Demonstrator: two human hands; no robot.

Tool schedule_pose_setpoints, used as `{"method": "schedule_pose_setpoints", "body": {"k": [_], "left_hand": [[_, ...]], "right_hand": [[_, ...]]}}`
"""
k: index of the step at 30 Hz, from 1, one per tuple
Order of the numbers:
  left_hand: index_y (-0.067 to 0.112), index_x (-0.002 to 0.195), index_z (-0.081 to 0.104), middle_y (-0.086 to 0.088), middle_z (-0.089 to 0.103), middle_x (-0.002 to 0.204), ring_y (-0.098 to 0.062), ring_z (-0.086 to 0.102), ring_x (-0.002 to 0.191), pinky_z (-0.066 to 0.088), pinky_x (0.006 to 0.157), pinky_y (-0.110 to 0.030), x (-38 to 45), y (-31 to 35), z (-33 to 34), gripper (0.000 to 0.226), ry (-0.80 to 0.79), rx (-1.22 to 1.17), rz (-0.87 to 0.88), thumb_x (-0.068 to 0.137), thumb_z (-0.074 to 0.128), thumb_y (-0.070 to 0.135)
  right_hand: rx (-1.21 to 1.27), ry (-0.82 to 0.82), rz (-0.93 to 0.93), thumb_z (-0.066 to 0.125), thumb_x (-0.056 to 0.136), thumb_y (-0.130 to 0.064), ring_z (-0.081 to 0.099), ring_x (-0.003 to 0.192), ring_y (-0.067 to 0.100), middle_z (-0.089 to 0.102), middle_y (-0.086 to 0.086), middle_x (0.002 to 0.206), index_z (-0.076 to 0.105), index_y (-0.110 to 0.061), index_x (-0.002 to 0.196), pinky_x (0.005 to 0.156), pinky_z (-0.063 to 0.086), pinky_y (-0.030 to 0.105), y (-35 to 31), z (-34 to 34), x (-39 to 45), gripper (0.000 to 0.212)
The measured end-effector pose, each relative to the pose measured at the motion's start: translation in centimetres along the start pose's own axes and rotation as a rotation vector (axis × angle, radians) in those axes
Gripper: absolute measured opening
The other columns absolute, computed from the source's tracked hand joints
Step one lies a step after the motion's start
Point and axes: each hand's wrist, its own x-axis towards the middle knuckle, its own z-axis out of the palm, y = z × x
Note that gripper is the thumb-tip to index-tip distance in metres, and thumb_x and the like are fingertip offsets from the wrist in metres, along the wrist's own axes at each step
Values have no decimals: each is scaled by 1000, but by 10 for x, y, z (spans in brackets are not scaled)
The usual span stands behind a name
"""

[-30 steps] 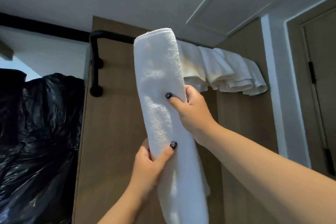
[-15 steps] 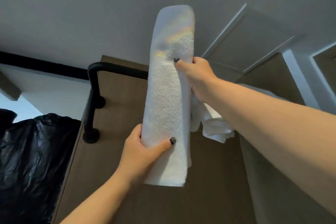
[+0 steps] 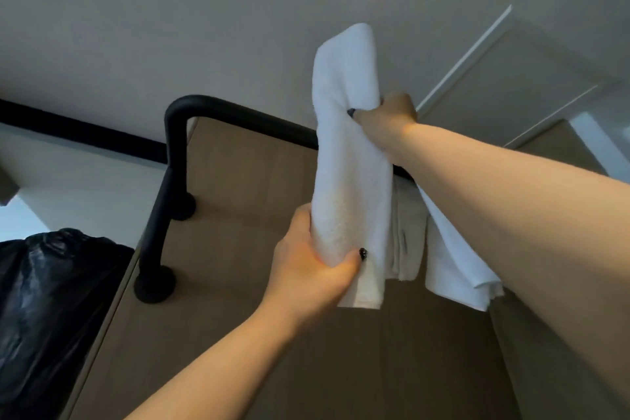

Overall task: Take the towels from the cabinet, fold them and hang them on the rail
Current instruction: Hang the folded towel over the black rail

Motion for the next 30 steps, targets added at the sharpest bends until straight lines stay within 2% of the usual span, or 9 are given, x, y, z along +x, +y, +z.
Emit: {"method": "schedule_pose_setpoints", "body": {"k": [3,6,8,13,17,21,24,27,30], "left_hand": [[40,129,41,22,56,110,13,54,98,48,66,-5,-4,-11,6,65,15,-51,14,78,77,24],[43,131,40,24,55,112,11,54,100,49,68,-5,-4,-20,9,67,6,-68,30,79,77,26],[44,133,38,27,54,113,10,53,104,49,72,-6,-3,-24,10,67,-10,-55,49,80,75,26],[46,130,41,28,57,109,10,55,102,50,74,-11,-8,-28,12,61,0,-35,105,82,73,27],[34,121,54,16,60,114,-5,60,106,51,82,-23,-11,-16,2,38,125,-117,264,85,56,47],[25,101,55,7,58,101,-4,58,93,46,80,-14,25,-2,-19,15,455,-183,290,87,50,27],[20,108,54,13,53,98,3,52,89,45,76,-13,69,2,-37,15,547,-79,133,94,51,16],[20,125,58,8,61,106,-6,60,91,48,69,-22,105,-3,-53,29,232,-82,-164,96,54,21],[12,123,62,-9,70,109,-18,70,86,54,75,-32,112,-7,-58,31,-115,-226,-356,100,50,29]], "right_hand": [[-261,48,-93,61,91,-11,49,127,31,45,11,140,43,-13,137,93,41,29,-10,10,4,49],[-365,-103,-306,51,92,-8,54,121,25,55,5,133,62,-20,123,96,41,25,-16,13,7,34],[-324,-290,-342,49,97,-25,57,114,19,63,-1,122,67,-23,116,93,42,26,-12,16,4,26],[-389,-437,-271,30,88,-78,50,115,20,54,-4,126,56,-25,133,92,33,34,-12,15,0,74],[-402,-488,-271,38,90,-71,59,97,19,64,-4,100,69,-29,86,86,38,34,-17,15,0,52],[-323,-541,-289,49,90,-60,58,70,15,62,-6,77,60,-27,68,74,40,32,-16,17,6,41],[-256,-599,-283,56,80,-58,50,60,13,55,-7,67,54,-27,62,71,39,33,-16,19,8,35],[-219,-638,-286,58,66,-58,48,56,12,53,-8,61,53,-27,55,69,39,34,-16,17,9,34],[-292,-623,-292,54,78,-62,59,74,16,66,-4,81,64,-28,70,79,44,34,-18,12,5,37]]}}
